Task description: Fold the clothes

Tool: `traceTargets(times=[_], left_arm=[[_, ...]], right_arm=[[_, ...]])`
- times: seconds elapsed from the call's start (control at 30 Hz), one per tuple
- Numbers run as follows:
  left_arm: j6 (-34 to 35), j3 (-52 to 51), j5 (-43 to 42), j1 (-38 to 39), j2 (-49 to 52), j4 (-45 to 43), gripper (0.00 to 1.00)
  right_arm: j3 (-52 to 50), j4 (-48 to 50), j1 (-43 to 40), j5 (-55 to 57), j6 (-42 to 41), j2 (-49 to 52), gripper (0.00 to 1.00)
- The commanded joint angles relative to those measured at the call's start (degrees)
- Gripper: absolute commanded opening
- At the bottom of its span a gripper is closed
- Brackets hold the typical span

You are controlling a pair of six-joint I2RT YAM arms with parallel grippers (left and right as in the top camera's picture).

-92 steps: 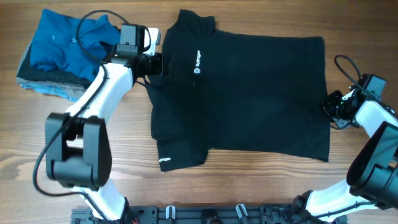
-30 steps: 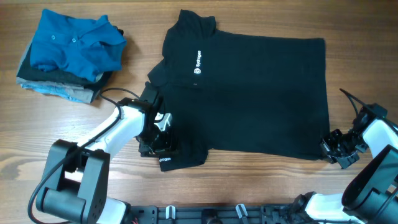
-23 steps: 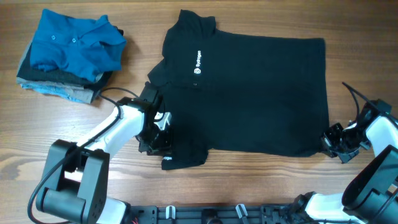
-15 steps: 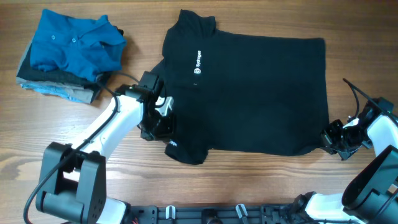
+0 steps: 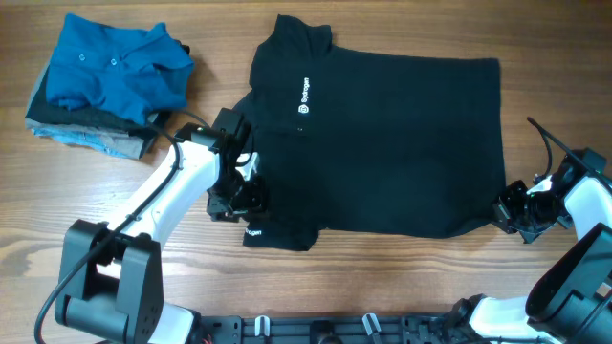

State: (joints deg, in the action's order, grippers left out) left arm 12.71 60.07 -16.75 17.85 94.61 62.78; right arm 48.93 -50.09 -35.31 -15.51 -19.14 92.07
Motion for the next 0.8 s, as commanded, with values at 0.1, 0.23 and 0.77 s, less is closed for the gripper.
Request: traceTargets(times=[0.1, 0.23, 0.77], left_arm=[[-0.46, -1.92, 2.32, 1.22, -0.85, 0.44, 0.8], [0.22, -8.72, 1.27, 2.29, -0.85, -8.0, 0.55], [-0.46, 1.36, -2.95, -2.86, -7.28, -0.28, 0.04]], right_arm=[[1.16, -0.31, 0.2, -1.31, 1.11, 0.94, 0.05], [1.16, -0.52, 0.2, -1.29, 1.16, 0.94, 0.05], [0.87, -6.05, 0.17, 11.02, -5.55, 0.94, 0.04]])
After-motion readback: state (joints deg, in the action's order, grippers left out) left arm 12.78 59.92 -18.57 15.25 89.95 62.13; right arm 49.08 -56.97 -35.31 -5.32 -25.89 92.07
